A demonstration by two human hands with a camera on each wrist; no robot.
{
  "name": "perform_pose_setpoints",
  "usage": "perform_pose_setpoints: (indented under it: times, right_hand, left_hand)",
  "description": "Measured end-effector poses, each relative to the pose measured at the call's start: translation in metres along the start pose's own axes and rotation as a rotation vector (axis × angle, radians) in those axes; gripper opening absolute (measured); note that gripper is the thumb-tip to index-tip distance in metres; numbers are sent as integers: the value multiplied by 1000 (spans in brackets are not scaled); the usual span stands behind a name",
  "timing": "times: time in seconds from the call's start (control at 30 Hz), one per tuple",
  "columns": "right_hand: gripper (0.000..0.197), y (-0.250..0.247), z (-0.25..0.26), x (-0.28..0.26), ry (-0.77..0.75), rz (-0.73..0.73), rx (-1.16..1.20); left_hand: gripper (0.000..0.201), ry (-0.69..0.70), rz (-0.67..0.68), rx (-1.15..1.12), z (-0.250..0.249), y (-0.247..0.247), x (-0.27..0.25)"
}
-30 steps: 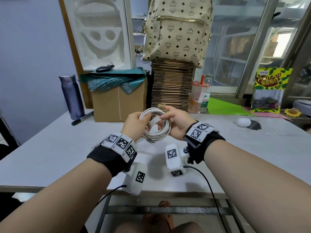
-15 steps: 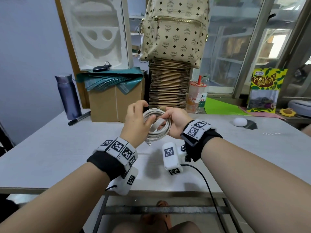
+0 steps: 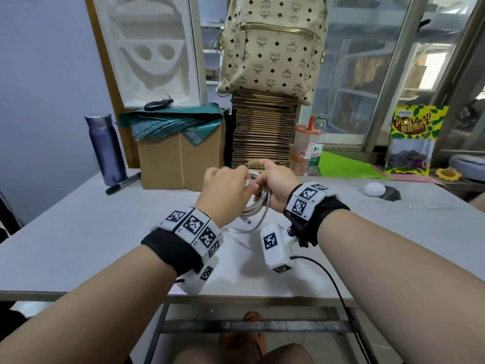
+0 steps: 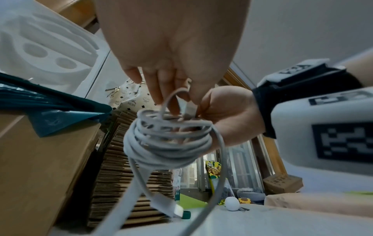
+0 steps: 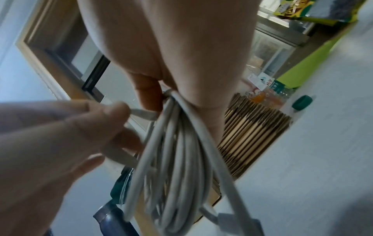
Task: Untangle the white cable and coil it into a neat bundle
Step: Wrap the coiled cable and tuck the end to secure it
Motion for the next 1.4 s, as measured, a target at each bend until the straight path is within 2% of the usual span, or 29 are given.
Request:
perform_pose_setpoints:
  times: [0.1,0.13,0.27,0.33,0.37,0.5,0.67,0.73,0.83,0.87,0.93,1.0,1.07,1.13,1.23,1.4]
  right_hand:
    - [48,-4,1,1,-16,-24,-64]
    - [46,-6,2,1,-28,-34,-88]
    - [44,-11,5,4,-92,-82,-229]
    - [43,-13,8,7,-125,-104,-274]
    - [42,-15,11,8,-147,-120,-306]
    - [40,-33,23,9,-243,-235,-407]
    - [42,-47,29,10,-292,-311,-350]
    - [42,-42,30,10,-307,-301,-353]
    - [43,-28,25,7,-290,-216,-358]
    - [44,-22,22,6,-283,-179,-372]
    - [45,-12,18,5,-271,-131,-401]
    - [45,-4,16,4,-260,-105,-392]
    - [43,4,14,2,-237,-69,-381]
    - [45,10,10,2,-230,-31,-391]
    - [47,8,7,3,-235,-39,-437]
    - [49,8,2,2,-230,-17,-414]
  left_hand:
    - [21,-133,119,-154,7,5,-2]
    - [21,-138,143,-178,7,5,-1]
    - [16,20,182,45,-5,-3,6]
    - [19,13,193,138,-2,-7,11]
    - [23,-22,214,165,2,-8,12]
    - [57,-173,284,258,32,-13,13]
    - [70,-226,339,279,55,-9,12]
    - [69,-212,344,193,54,1,10]
    - [50,-220,334,-97,40,14,5]
    - [50,-210,338,-191,32,17,3]
    - [62,-175,361,-311,14,26,-4]
    - [74,-139,359,-319,4,35,-10]
    - [75,-114,324,-320,0,41,-13]
    - [74,-109,327,-324,-2,42,-13]
    - [71,-81,412,-241,-4,46,-17]
    - [54,-34,455,-174,-3,42,-17]
Point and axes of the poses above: each hand's wrist, its own x-axis towards the middle knuckle, its own y-axis out of the palm, z = x × y, the point moved 10 cm from there along x, towards the middle knuckle, and after that the axes turned 12 degrees about -z, right-handed, at the moved point
